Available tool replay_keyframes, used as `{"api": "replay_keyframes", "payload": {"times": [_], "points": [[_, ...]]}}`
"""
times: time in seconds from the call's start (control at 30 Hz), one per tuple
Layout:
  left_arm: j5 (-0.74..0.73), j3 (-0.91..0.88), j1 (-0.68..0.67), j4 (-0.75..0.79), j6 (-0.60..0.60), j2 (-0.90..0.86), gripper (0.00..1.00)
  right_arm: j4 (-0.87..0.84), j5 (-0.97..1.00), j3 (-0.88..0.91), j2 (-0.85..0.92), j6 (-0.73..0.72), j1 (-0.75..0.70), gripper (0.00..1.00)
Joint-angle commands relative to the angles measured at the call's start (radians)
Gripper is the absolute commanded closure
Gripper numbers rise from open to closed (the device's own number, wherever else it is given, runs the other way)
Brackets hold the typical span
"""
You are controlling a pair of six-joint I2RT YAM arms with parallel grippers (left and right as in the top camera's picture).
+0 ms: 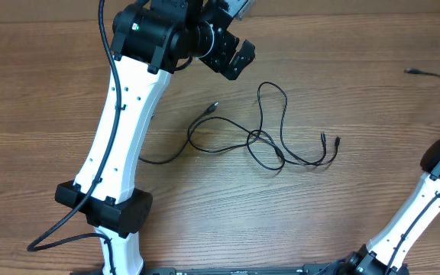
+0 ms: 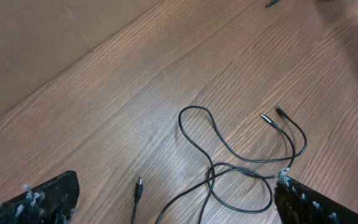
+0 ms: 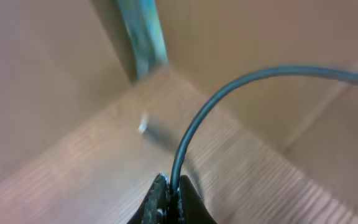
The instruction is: Untangle cables
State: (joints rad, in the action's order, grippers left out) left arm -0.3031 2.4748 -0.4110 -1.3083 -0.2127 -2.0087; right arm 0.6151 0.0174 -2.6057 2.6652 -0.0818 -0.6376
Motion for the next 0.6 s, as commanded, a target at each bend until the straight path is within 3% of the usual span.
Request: {"api": "replay_keyframes", "payload": {"times": [0.0,0.03,0.07,0.1,0.13,0.27,0.33,0.4,0.57], "points": [[-0.013,0.009,-0.009,-0.010,0.011,0.000,0.00,0.101,-0.013,-0.012,0.031,-0.026,0.009,0.96],[-0.011,0.009,-0.008,-0.029,0.010,0.000,0.00,0.155,-0.020,-0.012,0.042,-0.026,0.012,0.96],[-0.011,0.009,-0.008,-0.040,0.010,0.000,0.00,0.183,-0.020,-0.012,0.042,-0.026,0.016,0.88],[-0.011,0.009,-0.008,-0.050,0.010,0.000,0.00,0.201,-0.021,-0.014,0.039,-0.026,0.019,0.34],[-0.011,0.009,-0.008,-0.061,0.010,0.000,0.00,0.227,-0.024,-0.014,0.030,-0.026,0.024,0.00],[-0.011,0.009,-0.008,-0.079,-0.001,0.000,0.00,0.226,-0.086,-0.143,-0.090,-0.023,0.078,0.00],[-0.011,0.009,-0.009,-0.094,-0.001,0.000,0.00,0.220,-0.237,-0.259,-0.158,-0.027,0.095,0.00],[-0.011,0.009,-0.008,-0.126,-0.007,0.000,0.00,0.177,-0.434,-0.309,-0.187,-0.185,0.033,0.00],[-0.011,0.009,-0.008,-0.154,-0.036,0.000,0.00,0.243,-0.479,-0.245,-0.158,-0.336,-0.061,0.00]]}}
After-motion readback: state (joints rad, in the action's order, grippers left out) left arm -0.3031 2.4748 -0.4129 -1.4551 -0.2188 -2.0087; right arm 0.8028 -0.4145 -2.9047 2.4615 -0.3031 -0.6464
